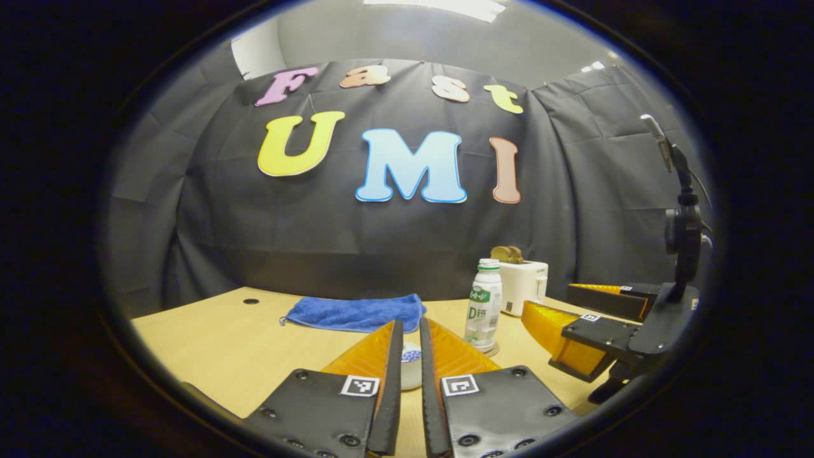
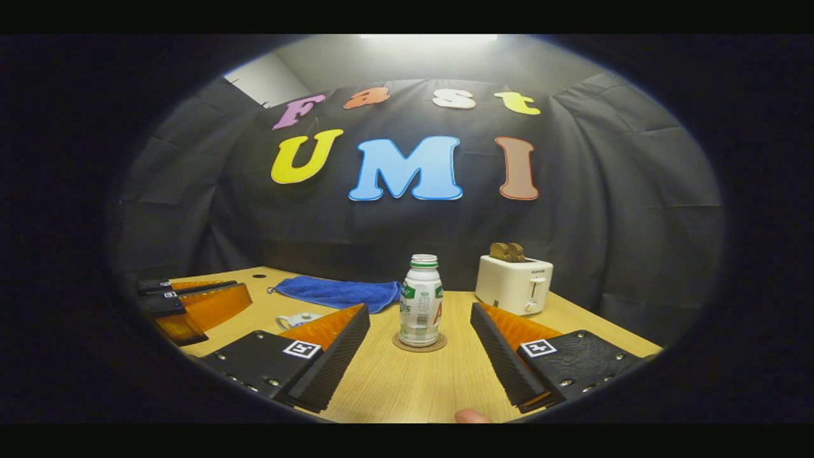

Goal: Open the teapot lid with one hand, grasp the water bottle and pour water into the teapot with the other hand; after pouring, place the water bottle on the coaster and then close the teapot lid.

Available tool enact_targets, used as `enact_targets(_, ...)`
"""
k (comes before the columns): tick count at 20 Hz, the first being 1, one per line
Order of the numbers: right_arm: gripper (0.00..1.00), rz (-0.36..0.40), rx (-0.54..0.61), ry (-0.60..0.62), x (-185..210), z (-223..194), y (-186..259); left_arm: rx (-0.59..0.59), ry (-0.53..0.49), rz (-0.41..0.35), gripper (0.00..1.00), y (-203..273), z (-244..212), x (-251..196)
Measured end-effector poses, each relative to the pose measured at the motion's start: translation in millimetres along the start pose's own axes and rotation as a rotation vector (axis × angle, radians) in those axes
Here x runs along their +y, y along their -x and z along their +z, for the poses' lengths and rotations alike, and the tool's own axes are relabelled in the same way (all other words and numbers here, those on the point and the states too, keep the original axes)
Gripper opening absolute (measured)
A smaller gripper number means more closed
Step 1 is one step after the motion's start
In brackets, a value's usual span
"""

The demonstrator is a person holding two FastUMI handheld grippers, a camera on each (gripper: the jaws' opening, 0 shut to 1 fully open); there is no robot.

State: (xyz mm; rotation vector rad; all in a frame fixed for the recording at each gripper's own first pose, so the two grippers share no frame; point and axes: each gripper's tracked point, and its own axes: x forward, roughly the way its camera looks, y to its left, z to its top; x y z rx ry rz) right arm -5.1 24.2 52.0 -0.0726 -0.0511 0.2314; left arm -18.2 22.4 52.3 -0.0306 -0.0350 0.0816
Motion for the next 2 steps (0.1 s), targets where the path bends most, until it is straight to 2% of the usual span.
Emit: enact_targets(2, 0.98, -0.006, 0.000, 0.003, 4.0, -7.0, 8.1, 0.000, -0.001, 0.009, 0.22, 7.9, -5.9, -0.9)
